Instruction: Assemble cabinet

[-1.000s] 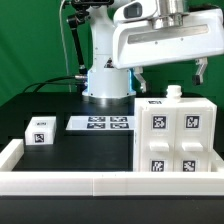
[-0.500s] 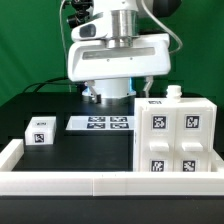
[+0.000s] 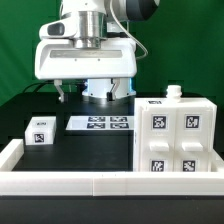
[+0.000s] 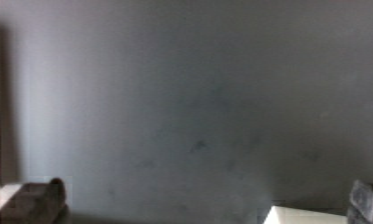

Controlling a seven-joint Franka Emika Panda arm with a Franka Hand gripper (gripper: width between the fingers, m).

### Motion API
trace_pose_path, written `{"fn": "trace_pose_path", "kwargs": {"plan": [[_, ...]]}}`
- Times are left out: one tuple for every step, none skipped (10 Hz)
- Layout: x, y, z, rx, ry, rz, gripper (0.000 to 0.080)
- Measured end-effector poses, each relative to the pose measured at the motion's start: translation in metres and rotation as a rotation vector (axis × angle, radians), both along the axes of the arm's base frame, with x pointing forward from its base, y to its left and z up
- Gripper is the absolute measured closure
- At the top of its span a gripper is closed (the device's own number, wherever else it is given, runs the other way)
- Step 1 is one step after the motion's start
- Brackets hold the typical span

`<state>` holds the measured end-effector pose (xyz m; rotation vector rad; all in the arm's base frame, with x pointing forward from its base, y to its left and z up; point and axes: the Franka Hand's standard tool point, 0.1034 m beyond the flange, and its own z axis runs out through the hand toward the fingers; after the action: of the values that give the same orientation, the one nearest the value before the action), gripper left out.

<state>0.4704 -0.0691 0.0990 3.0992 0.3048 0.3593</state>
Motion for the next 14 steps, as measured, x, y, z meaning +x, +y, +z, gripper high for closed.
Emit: {"fn": "trace_pose_path", "kwargs": {"plan": [[-0.001, -0.002, 0.000, 0.000, 0.003, -0.002, 0.0002], [-0.012, -0.014, -0.005, 0.008, 0.036, -0.021, 0.0002], [-0.026, -0.030, -0.010, 0.025, 0.085, -0.055, 0.0002], [-0.037, -0.043, -0.015, 0.039, 0.125, -0.084, 0.0002], [-0.046, -0.056, -0.021, 0.035, 0.139, -0.100, 0.0002], [-0.058, -0.069, -0.030, 0.031, 0.160, -0.113, 0.0002], [-0.065, -0.078, -0.034, 0.032, 0.172, -0.132, 0.0002], [-0.063, -0.076, -0.034, 0.032, 0.170, -0.130, 0.0002], [-0.063, -0.076, -0.034, 0.032, 0.171, -0.130, 0.0002], [-0.064, -0.076, -0.034, 0.032, 0.172, -0.130, 0.0002], [-0.064, -0.076, -0.034, 0.032, 0.172, -0.130, 0.0002], [-0.066, -0.079, -0.037, 0.029, 0.176, -0.110, 0.0002], [-0.076, -0.095, -0.045, 0.019, 0.194, -0.052, 0.0002], [-0.084, -0.111, -0.055, 0.002, 0.194, -0.047, 0.0002]]}}
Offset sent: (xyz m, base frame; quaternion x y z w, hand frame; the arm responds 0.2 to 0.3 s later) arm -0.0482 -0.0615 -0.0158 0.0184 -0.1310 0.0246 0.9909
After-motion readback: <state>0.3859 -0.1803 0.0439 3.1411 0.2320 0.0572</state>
